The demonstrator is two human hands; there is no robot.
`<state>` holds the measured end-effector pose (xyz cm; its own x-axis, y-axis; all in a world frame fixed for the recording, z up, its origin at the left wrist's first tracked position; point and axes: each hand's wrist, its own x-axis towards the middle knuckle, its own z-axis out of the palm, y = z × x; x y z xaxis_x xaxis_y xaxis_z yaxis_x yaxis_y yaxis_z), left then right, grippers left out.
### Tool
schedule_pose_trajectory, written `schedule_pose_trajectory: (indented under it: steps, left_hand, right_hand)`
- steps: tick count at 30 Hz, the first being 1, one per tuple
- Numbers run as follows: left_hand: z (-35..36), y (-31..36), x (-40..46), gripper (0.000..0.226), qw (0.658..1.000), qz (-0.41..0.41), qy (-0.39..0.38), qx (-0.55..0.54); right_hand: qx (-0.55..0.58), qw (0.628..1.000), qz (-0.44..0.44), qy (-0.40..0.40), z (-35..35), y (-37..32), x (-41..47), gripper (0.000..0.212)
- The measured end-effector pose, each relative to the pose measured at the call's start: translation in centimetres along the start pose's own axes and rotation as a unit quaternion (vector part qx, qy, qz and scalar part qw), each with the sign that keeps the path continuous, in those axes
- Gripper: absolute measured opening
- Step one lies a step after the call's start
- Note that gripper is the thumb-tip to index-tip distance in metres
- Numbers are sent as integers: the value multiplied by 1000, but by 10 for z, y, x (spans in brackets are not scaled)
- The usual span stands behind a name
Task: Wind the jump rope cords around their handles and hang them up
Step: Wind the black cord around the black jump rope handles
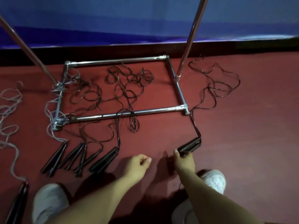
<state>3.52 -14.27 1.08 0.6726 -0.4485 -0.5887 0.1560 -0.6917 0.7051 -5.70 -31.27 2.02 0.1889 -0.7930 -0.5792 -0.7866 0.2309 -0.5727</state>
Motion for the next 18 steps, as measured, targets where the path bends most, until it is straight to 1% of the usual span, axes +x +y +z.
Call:
schedule_pose_trajectory:
  steps: [4,7,10,11,13,16,18]
  left_hand:
    - [5,-21,7,20,999,-37,2,-7]
    - [6,-26,9,20,999,-49,-7,-4]
    - [8,-31,14,20,998,-61,-6,-12]
    - [10,-33,15,19,998,-64,-3,-15]
    - [12,-37,16,18,998,-69,0,-12]
    - [18,-42,16,17,997,-80,-1,-12]
    - [24,-42,15,18,996,-82,-5,-24]
  right_hand:
    - [-7,996,66,57,5,2,27,64]
    - [-3,989,116,89,6,-6,48,74]
    - [-1,986,135,99,7,-12,68,81]
    - [-7,986,139,92,6,-13,70,80]
    - [-25,987,141,75,9,-11,72,69]
    - [-40,990,123,63,13,-10,65,51]
    - [-39,992,107,54,18,-8,56,45]
